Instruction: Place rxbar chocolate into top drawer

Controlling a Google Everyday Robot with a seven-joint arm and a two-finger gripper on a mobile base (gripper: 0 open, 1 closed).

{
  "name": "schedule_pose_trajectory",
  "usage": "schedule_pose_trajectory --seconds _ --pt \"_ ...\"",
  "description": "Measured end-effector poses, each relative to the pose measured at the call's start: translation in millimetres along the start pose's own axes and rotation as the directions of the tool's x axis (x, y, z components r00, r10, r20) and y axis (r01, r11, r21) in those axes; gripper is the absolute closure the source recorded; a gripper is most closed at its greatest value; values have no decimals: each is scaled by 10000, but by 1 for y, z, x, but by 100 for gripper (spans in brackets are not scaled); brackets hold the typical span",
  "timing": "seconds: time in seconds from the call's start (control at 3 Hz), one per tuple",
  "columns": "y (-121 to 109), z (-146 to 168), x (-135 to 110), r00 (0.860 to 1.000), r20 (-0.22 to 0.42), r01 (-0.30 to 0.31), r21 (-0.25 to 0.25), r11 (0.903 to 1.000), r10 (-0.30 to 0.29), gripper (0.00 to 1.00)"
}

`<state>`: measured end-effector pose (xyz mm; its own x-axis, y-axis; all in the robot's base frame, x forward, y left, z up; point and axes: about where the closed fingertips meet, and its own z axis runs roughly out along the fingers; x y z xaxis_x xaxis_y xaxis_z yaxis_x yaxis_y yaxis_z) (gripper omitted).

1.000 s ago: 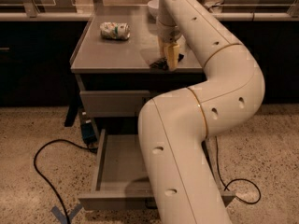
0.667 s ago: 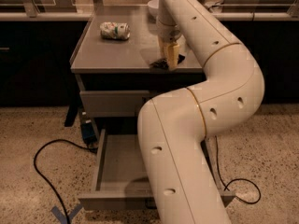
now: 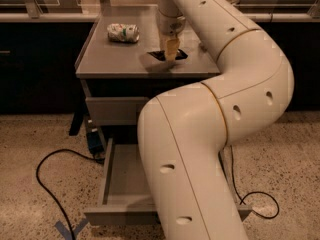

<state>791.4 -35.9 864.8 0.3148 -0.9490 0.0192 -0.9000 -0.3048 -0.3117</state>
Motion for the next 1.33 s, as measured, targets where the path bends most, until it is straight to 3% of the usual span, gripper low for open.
schedule_pose_trajectory --seconds 0.33,0.67,1.0,1.33 --pt "-18 -12 -43 9991 435 -47 1068 9943 1 100" --pt "-24 -29 -79 9943 1039 -502 2419 9690 256 100" --pt "-14 -18 -103 9895 1421 -697 3059 9495 268 100" --pt "22 28 -119 9899 1389 -606 2339 9704 284 100"
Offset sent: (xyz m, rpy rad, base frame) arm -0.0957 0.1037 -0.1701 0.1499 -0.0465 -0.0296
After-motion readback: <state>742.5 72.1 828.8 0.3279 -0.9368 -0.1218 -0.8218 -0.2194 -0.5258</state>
